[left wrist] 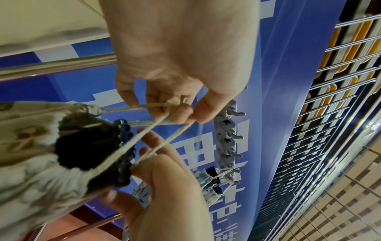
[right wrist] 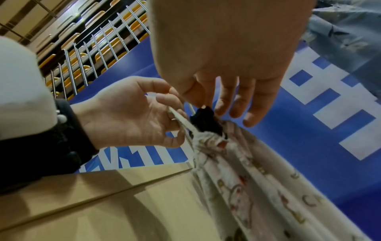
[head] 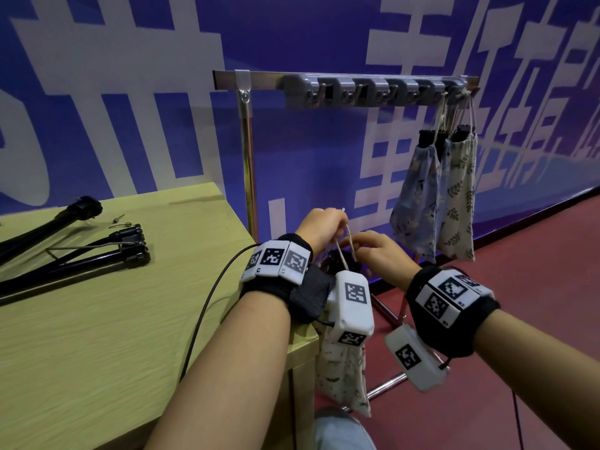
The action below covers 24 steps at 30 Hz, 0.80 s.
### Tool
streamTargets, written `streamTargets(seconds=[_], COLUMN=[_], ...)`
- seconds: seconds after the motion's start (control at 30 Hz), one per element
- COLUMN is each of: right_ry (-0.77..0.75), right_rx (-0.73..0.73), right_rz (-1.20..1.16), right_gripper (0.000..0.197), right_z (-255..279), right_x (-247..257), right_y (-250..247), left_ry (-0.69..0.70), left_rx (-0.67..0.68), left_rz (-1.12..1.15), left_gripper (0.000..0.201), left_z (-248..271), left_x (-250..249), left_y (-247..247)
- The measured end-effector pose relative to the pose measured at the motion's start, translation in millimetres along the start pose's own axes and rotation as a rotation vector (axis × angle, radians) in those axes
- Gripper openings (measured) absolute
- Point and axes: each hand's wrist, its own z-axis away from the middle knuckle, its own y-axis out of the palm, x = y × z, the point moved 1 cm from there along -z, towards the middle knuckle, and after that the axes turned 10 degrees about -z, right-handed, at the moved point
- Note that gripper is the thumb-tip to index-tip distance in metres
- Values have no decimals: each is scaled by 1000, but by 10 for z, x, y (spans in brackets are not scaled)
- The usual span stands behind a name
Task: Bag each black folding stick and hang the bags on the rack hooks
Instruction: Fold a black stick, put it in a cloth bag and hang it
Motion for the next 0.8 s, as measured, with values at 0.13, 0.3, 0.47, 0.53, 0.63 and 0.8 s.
streamTargets(seconds=[0.13, 0.3, 0.47, 0.53, 0.63, 0.8], right_ry=[-48, -45, -4, 3, -4, -81], right_rx=[11, 65, 98, 123, 121, 83], right_rz=[-65, -132, -163, -156, -170, -287], right_gripper=[38, 24, 28, 29, 28, 13], right_z=[-25, -28, -70, -83, -98, -101], right_x=[-12, -20, -34, -20, -18, -114], right_y=[64, 93, 109, 123, 153, 108], left_ry=[35, 40, 85, 106, 130, 115], left_rx=[9, 21, -75, -99, -92, -80], left_rz=[38, 172, 181, 180, 167, 176], left_gripper=[32, 31, 34, 37, 37, 31], left_z=[-18, -37, -52, -64, -70, -92], left_x=[6, -8, 6, 11, 12, 21], left_y=[15, 24, 25, 25, 23, 18])
